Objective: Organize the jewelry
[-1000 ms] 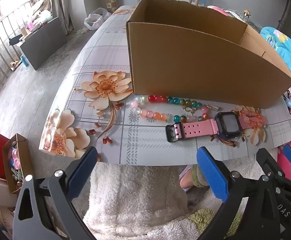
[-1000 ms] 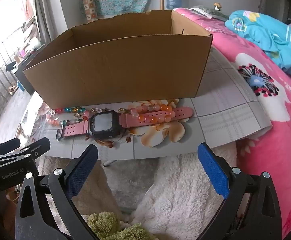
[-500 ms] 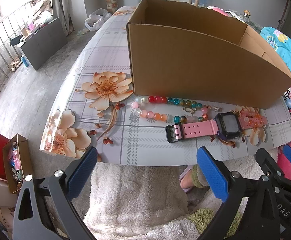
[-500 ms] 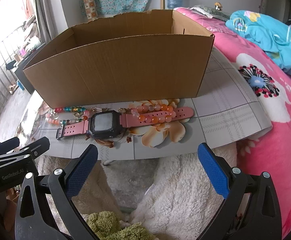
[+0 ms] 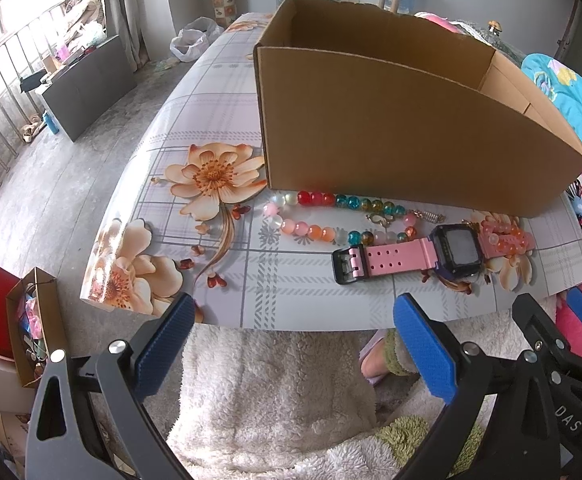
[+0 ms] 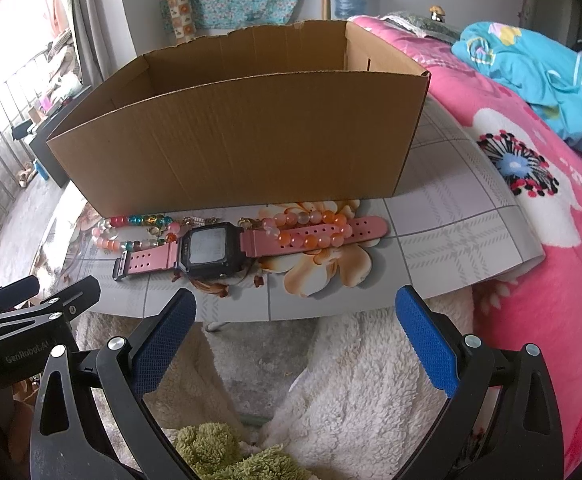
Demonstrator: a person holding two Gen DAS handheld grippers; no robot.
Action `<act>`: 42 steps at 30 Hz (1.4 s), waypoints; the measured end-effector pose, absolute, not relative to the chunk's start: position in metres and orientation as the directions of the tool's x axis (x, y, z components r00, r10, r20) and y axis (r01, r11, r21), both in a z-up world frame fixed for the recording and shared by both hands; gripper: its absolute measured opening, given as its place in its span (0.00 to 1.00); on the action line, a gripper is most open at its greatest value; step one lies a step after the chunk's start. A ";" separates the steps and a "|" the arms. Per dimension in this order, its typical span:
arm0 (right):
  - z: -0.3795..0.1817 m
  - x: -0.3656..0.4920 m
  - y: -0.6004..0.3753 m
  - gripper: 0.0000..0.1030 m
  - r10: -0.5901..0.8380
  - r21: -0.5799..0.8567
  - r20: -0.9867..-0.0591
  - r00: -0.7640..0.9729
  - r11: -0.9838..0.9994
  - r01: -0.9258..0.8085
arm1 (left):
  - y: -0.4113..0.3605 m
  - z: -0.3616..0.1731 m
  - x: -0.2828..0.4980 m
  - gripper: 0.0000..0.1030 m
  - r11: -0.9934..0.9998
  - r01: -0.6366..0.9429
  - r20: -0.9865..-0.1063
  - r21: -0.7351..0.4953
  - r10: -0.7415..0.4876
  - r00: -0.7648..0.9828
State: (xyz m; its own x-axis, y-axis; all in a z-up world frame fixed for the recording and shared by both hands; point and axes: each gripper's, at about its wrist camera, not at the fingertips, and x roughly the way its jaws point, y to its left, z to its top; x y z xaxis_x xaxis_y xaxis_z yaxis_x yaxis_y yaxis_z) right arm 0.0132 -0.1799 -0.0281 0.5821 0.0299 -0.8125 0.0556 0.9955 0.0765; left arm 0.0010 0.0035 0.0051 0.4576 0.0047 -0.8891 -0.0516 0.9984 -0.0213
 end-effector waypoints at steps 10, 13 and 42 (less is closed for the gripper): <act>-0.026 0.014 -0.180 0.92 0.030 0.077 -0.814 0.580 0.995 0.056 | 0.005 0.006 0.002 0.95 0.998 -0.054 -0.889 -0.019 0.007 0.458; -0.026 0.014 -0.180 0.92 0.030 0.076 -0.814 0.581 0.996 0.056 | 0.006 0.006 0.002 0.95 0.998 -0.053 -0.889 -0.019 0.007 0.457; -0.023 0.028 -0.155 0.75 0.194 -0.010 -0.748 0.635 0.953 -0.304 | 0.051 -0.008 0.015 0.95 0.958 0.151 -0.763 -0.245 -0.286 0.580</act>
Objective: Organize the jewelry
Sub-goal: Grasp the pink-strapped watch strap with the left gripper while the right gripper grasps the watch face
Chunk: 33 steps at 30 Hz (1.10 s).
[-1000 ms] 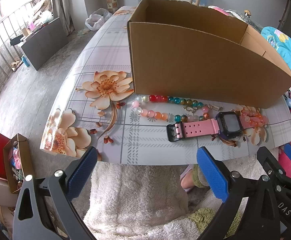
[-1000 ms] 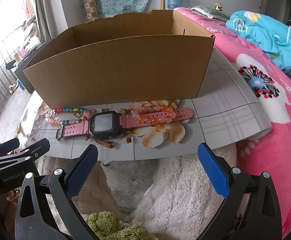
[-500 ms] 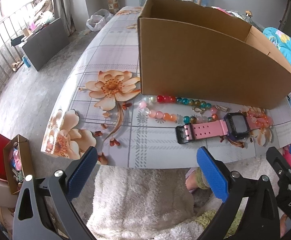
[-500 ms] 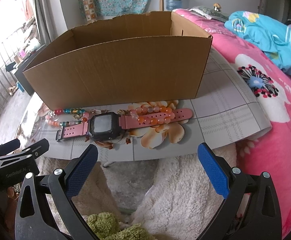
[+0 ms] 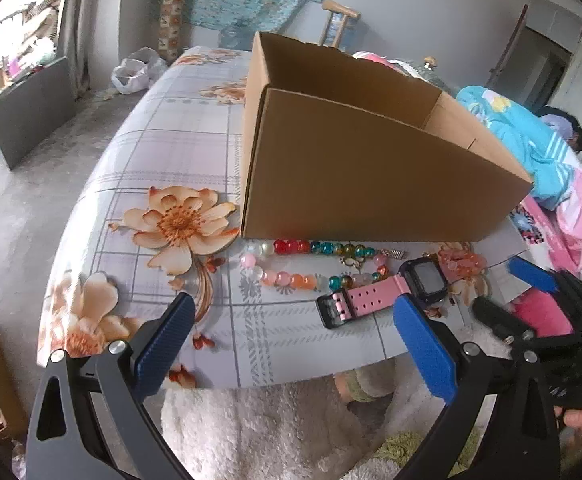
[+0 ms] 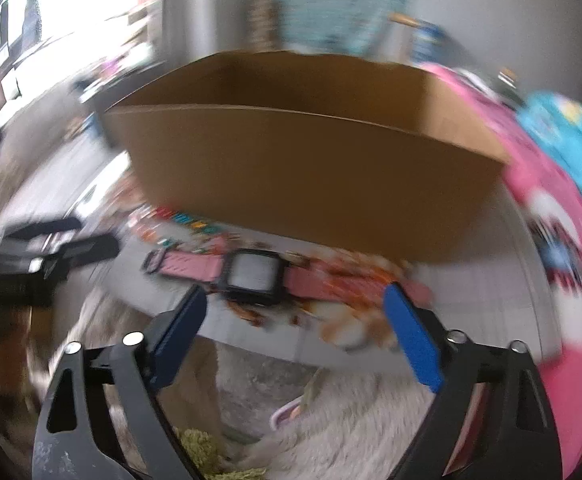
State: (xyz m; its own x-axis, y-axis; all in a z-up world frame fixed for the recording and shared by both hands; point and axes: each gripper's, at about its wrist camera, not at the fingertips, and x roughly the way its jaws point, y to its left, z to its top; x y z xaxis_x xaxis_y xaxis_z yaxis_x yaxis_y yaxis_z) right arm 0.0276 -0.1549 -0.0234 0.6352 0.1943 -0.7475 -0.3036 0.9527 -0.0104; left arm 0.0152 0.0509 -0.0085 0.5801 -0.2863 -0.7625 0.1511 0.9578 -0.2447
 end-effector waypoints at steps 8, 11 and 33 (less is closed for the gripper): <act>-0.035 0.061 -0.125 0.51 0.300 -0.077 -0.816 0.494 0.791 -0.607 | 0.037 -0.011 0.013 0.95 0.954 0.268 -0.748 -0.137 -0.277 0.604; -0.041 0.064 -0.117 0.47 0.298 -0.100 -0.848 0.439 0.723 -0.684 | 0.025 -0.014 0.007 0.94 0.944 0.322 -0.746 -0.076 -0.268 0.609; -0.045 0.127 -0.135 0.47 0.434 0.218 -0.898 0.073 0.581 -0.784 | -0.071 -0.033 -0.019 0.47 0.778 0.600 -0.746 0.187 -0.285 0.602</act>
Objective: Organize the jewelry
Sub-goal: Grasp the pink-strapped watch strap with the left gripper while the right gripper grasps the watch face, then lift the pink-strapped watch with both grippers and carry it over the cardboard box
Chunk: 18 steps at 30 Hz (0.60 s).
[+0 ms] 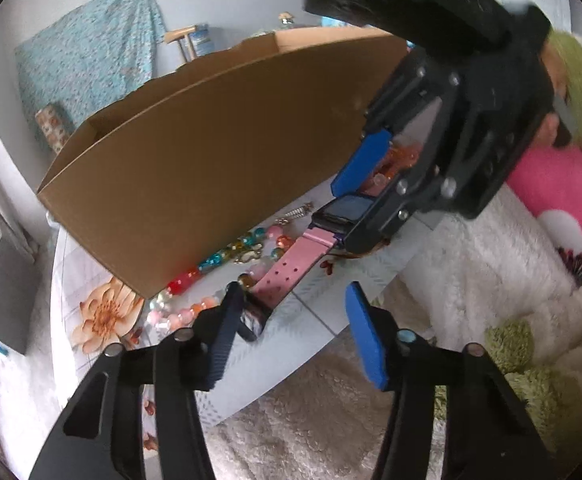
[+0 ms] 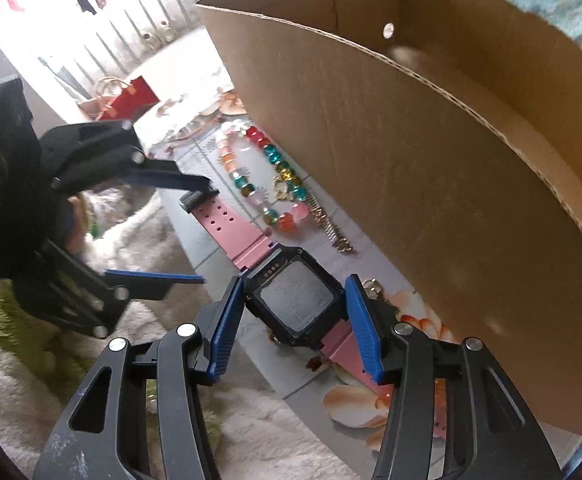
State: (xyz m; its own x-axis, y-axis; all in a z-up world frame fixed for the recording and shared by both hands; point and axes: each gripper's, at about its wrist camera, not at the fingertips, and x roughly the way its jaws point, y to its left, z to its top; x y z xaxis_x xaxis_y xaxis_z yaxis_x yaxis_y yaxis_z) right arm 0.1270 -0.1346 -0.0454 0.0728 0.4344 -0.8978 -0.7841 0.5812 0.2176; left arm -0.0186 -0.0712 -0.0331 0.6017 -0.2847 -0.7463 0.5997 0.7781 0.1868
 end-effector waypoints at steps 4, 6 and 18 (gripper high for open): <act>-0.046 0.131 -0.139 0.47 0.467 0.278 -0.884 0.015 0.552 -0.786 | -0.083 -0.040 -0.020 0.41 0.759 0.608 -0.749 0.233 -0.258 0.610; -0.047 0.131 -0.140 0.47 0.491 0.312 -0.871 -0.009 0.540 -0.782 | -0.084 -0.045 -0.017 0.36 0.761 0.602 -0.753 0.244 -0.243 0.612; -0.018 0.083 -0.182 0.51 0.480 0.198 -0.848 0.224 0.679 -0.707 | -0.079 -0.048 -0.003 0.09 0.785 0.592 -0.771 0.181 -0.261 0.581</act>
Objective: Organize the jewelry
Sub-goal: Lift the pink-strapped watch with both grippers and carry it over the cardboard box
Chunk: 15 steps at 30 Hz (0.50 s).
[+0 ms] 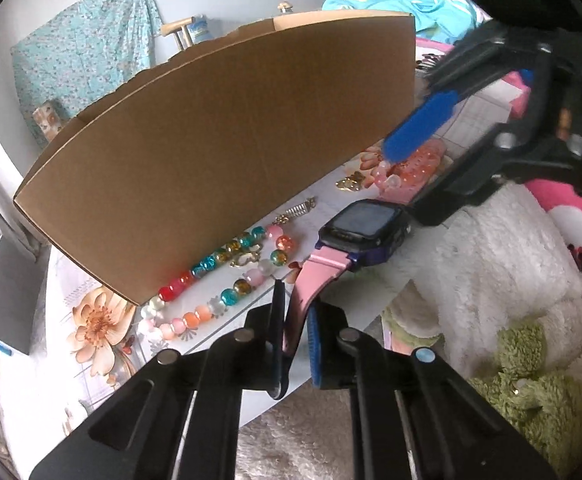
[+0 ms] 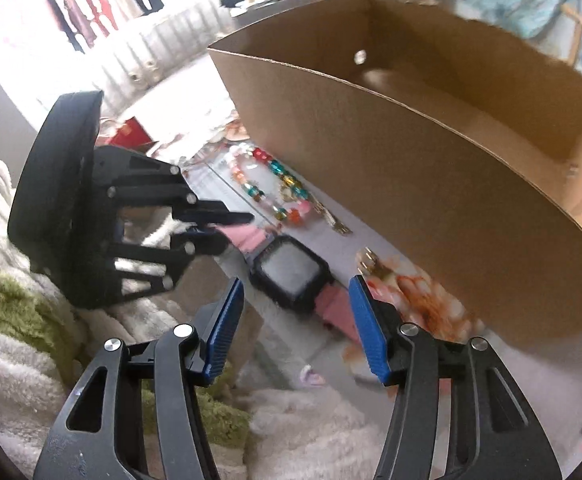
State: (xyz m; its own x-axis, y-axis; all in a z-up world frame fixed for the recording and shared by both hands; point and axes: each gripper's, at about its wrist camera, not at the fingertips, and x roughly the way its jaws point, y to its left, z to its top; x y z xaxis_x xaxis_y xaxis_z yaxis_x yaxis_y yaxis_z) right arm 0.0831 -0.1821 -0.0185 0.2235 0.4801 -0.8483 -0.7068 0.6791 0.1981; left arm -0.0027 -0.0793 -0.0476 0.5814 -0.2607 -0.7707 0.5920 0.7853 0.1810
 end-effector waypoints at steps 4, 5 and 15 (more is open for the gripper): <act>-0.017 0.068 -0.192 0.44 0.422 0.132 -0.856 0.298 0.737 -0.663 | -0.076 -0.045 0.007 0.09 0.790 0.596 -0.783 0.141 -0.280 0.556; -0.018 0.064 -0.193 0.42 0.398 0.101 -0.857 0.328 0.752 -0.651 | -0.077 -0.045 0.011 0.09 0.792 0.596 -0.786 0.131 -0.284 0.550; -0.014 0.070 -0.207 0.21 0.328 0.018 -0.839 0.434 0.814 -0.581 | -0.058 -0.043 0.025 0.07 0.791 0.603 -0.792 0.098 -0.305 0.529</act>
State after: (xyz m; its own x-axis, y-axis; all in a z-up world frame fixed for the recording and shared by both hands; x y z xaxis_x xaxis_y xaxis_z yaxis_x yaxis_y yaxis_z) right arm 0.0700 -0.2074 -0.0144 0.4342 0.3285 -0.8388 -0.5812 0.8136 0.0177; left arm 0.0247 -0.0575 -0.0430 0.5287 -0.3047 -0.7922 0.6034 0.7913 0.0984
